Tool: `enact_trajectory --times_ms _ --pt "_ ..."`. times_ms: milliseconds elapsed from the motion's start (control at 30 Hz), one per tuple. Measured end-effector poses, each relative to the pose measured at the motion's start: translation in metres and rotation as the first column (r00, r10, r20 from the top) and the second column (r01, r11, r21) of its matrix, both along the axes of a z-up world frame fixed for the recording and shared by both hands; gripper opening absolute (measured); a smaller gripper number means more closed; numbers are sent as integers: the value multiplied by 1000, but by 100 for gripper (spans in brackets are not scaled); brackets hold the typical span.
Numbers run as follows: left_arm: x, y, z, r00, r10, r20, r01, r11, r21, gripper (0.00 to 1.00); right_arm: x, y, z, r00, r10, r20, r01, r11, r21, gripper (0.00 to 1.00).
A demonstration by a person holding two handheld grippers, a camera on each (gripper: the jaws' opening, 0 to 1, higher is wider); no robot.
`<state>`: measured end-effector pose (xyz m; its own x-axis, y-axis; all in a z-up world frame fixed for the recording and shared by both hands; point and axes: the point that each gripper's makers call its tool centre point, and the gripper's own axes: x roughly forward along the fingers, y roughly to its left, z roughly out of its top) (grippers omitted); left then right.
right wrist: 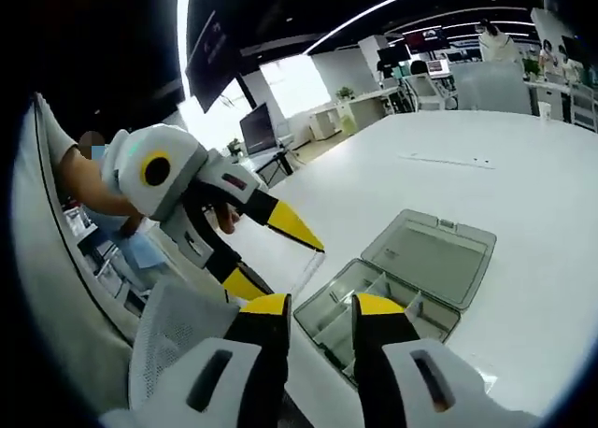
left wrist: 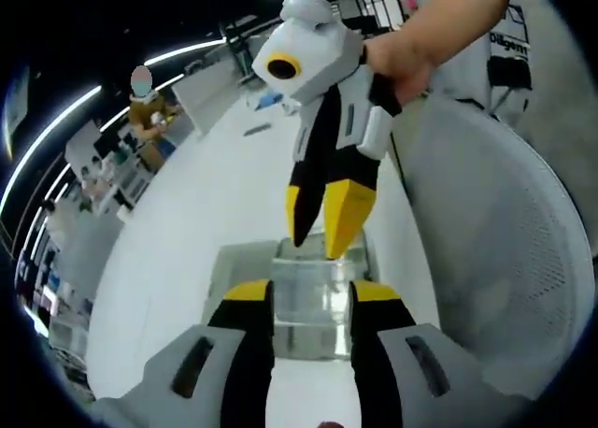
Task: Insert the divider into the dual guide fixture by aligning both edges with the guide slots and pushing it downward to the bottom, including one-sided entry, uneven engagement, binding, and posture correction.
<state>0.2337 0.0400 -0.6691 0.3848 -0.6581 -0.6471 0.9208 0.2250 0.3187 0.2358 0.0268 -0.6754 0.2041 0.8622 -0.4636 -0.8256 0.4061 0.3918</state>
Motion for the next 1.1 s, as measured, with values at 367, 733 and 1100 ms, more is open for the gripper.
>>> enact_trajectory --times_ms 367,733,1100 --pt "2 -4 2 1000 -4 31 3 1000 5 28 2 3 6 999 -20 -46 22 999 42 16" --pt "3 -11 7 997 -15 74 15 1000 8 28 2 8 7 995 -26 -99 32 997 65 8" --pt "2 -14 9 995 -21 100 20 1000 15 28 1 11 8 989 -34 -147 47 996 82 2"
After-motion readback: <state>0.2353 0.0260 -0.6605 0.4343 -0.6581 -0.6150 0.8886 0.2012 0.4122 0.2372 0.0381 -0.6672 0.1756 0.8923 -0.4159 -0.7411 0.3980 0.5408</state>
